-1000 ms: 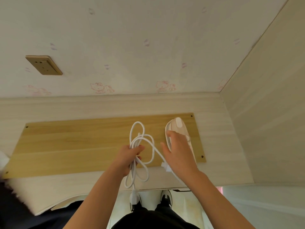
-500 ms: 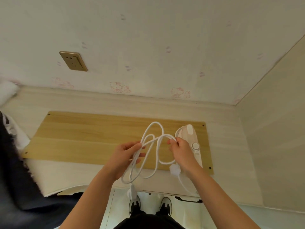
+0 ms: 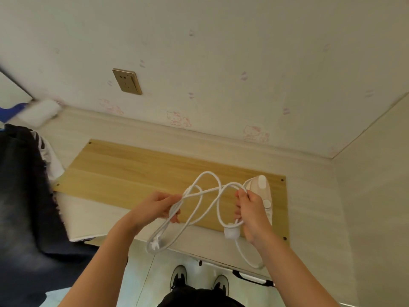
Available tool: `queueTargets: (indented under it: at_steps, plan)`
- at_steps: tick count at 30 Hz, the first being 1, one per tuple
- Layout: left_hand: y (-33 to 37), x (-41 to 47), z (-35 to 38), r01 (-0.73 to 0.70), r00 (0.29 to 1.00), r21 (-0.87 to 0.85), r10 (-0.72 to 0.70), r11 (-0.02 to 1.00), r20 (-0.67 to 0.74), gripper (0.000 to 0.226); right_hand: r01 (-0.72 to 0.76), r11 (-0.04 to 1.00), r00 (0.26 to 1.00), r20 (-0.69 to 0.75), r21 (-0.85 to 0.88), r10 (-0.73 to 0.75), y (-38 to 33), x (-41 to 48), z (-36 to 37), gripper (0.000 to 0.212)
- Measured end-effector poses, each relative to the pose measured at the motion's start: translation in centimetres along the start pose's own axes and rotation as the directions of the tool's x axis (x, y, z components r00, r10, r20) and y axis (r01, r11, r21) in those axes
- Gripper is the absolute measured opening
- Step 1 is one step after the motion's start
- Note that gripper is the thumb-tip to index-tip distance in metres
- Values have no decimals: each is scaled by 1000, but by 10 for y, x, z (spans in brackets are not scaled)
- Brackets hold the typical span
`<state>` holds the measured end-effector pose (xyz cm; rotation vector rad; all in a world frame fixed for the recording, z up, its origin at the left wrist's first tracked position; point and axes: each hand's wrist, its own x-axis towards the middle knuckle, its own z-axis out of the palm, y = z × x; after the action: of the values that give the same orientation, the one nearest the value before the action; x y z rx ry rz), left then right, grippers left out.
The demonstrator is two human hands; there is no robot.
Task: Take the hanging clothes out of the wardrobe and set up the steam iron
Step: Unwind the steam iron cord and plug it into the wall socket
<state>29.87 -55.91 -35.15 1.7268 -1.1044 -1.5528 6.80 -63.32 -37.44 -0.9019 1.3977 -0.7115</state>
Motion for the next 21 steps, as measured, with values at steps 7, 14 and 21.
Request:
queueTargets:
  at_steps: [7,14,21]
  plan:
    - [-9,-2,9,3,992,39,2,999,-126,10,-67,988,998,14,136,66,3,10,-5,29]
    - [-13,-11,5,47,954,178,9,983,-299,16,-49,989,994,-86,142,61,4,18,-26,29]
    - [-4,-12,-7,0,852,212,111,977,-512,21,18,997,996,-94,81,-10,7,16,-23,28]
